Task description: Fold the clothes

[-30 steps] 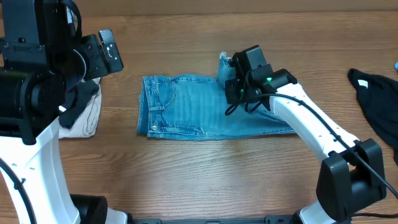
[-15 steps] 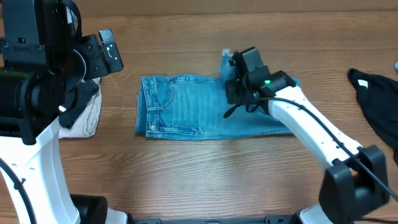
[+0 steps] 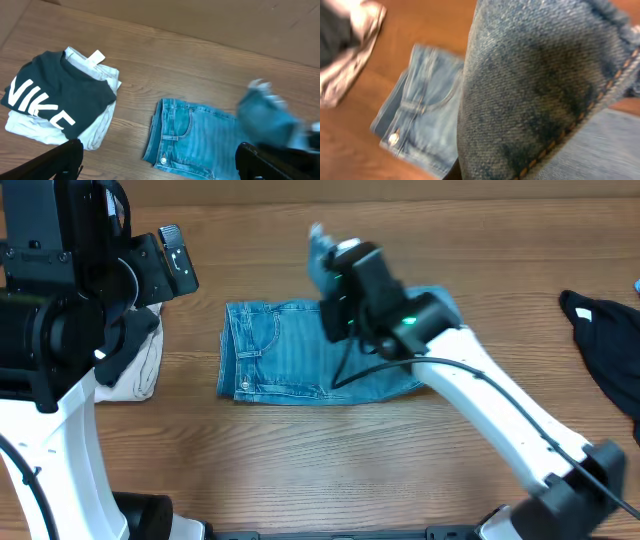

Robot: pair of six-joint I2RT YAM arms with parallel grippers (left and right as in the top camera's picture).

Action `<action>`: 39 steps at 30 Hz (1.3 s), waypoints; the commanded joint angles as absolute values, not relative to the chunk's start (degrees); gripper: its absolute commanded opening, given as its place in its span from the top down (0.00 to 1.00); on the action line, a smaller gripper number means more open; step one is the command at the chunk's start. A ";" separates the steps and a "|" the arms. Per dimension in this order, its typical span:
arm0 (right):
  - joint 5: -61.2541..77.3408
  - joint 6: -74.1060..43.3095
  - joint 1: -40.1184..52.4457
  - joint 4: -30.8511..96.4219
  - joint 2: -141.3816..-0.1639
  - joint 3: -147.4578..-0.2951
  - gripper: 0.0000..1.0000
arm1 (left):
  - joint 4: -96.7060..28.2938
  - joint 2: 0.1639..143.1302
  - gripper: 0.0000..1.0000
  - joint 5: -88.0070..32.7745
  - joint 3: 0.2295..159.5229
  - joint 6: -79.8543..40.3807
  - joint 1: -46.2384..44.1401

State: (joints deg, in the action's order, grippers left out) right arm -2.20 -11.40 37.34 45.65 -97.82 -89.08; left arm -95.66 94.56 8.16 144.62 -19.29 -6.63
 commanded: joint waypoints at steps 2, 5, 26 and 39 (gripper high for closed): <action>2.17 -14.04 43.24 40.53 -103.13 -89.60 0.96 | -95.66 94.72 0.00 7.44 145.56 -18.85 -6.39; 2.66 -14.20 45.08 36.56 -103.48 -89.60 0.96 | -95.83 94.72 0.00 7.44 145.56 -18.85 -6.39; -30.15 -20.69 10.09 56.49 -83.33 -89.19 0.96 | -95.33 94.72 0.00 7.44 145.56 -18.83 -6.39; 9.10 -24.21 5.72 53.78 -87.15 -89.10 0.96 | -95.79 94.83 0.00 4.40 145.56 -17.52 -6.39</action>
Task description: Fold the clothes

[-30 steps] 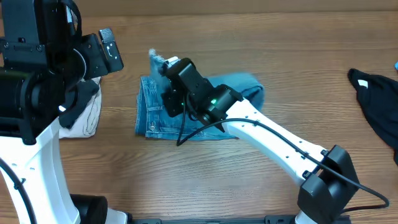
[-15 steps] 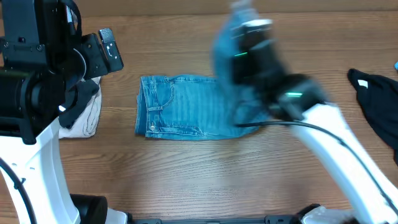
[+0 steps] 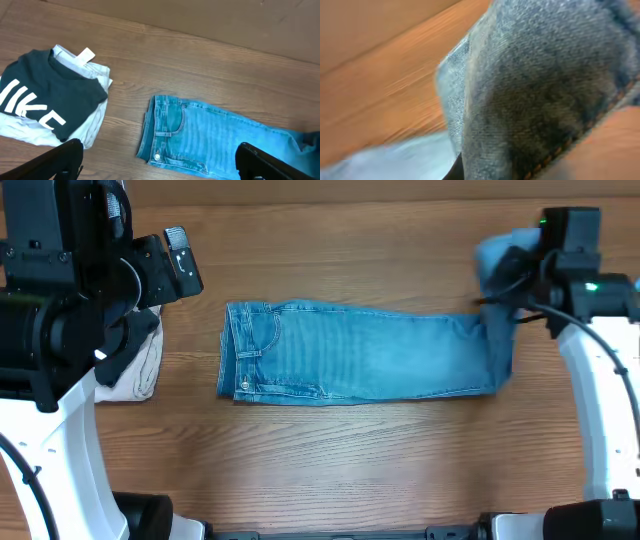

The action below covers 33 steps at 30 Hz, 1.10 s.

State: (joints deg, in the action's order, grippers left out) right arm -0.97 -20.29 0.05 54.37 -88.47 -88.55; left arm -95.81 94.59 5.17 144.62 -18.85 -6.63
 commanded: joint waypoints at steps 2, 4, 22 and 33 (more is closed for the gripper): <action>9.08 -27.22 10.52 53.87 -87.26 -89.10 0.96 | -95.81 94.83 0.00 4.40 145.56 -17.52 -6.39; 8.73 -30.52 15.70 54.65 -88.09 -89.10 0.96 | -95.88 94.83 0.00 4.40 145.56 -17.54 -6.39; 0.43 -31.55 43.88 33.52 -106.91 -88.88 0.94 | -96.16 94.83 0.00 4.38 145.56 -17.56 -6.39; 0.08 -26.24 45.32 31.59 -113.82 -88.77 0.64 | -96.18 94.83 0.00 2.96 145.56 -17.56 -6.39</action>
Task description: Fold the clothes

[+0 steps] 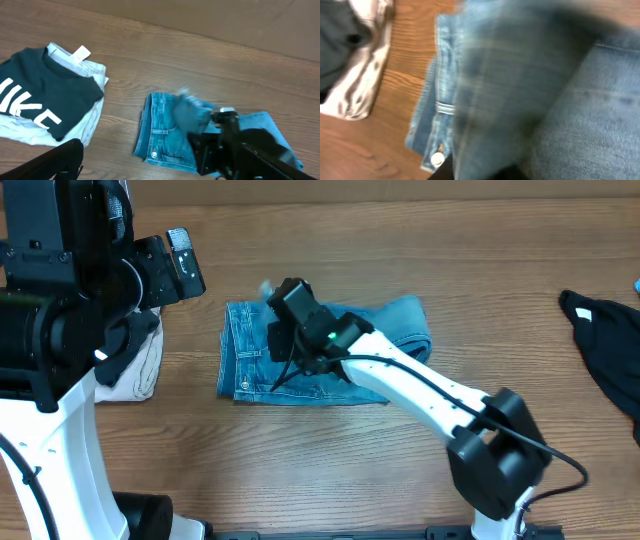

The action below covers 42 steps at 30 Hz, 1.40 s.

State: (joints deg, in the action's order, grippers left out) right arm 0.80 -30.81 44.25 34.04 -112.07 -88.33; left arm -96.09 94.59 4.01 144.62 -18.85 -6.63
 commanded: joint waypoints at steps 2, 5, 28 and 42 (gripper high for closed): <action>0.08 -23.35 46.54 30.35 -114.69 -88.77 0.52 | -96.01 94.83 0.00 2.96 145.56 -17.56 -6.39; 0.08 -19.42 48.23 30.33 -114.96 -88.77 0.51 | -96.01 94.83 0.00 2.98 145.56 -17.56 -6.39; 7.86 -17.28 27.59 48.51 -97.25 -93.17 0.44 | -95.50 94.83 0.00 3.20 145.56 -16.69 -6.39; -2.76 -22.74 16.03 59.66 -101.86 -82.85 0.76 | -95.64 94.83 0.00 3.55 145.56 -16.23 -6.39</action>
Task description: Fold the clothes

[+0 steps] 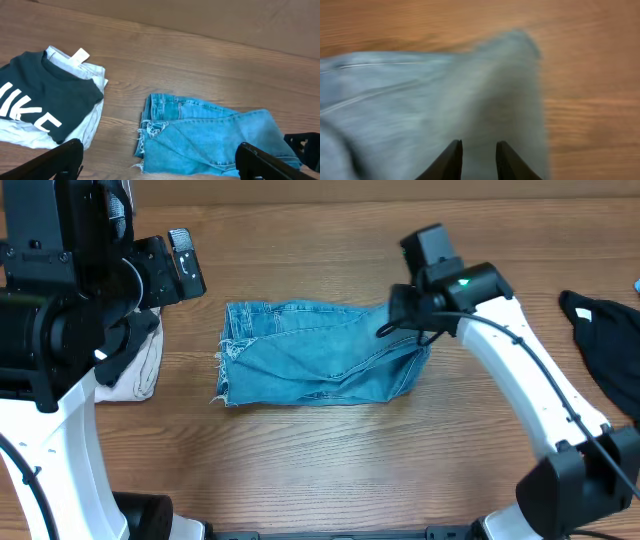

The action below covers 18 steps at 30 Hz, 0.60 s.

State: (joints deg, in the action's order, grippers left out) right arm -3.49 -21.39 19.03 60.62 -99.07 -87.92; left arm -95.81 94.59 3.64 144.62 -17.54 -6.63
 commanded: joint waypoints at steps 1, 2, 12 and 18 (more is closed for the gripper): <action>-0.64 -22.74 14.66 59.24 -102.72 -80.14 0.78 | -95.68 94.83 0.00 3.55 145.56 -16.23 -6.39; 0.58 -22.79 13.78 58.98 -103.07 -77.58 0.81 | -95.79 94.83 0.00 3.55 145.56 -16.23 -6.39; -6.79 -30.00 12.71 61.80 -102.76 -68.10 0.85 | -95.90 94.83 0.00 3.55 145.56 -16.23 -6.39; 21.61 -8.62 13.15 51.70 -95.50 -69.54 0.73 | -96.05 94.83 0.00 3.05 145.56 -12.53 -6.39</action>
State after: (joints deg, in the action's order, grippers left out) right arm 4.10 -20.38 12.73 55.24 -101.86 -68.20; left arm -96.07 94.59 3.64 144.62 -16.40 -6.63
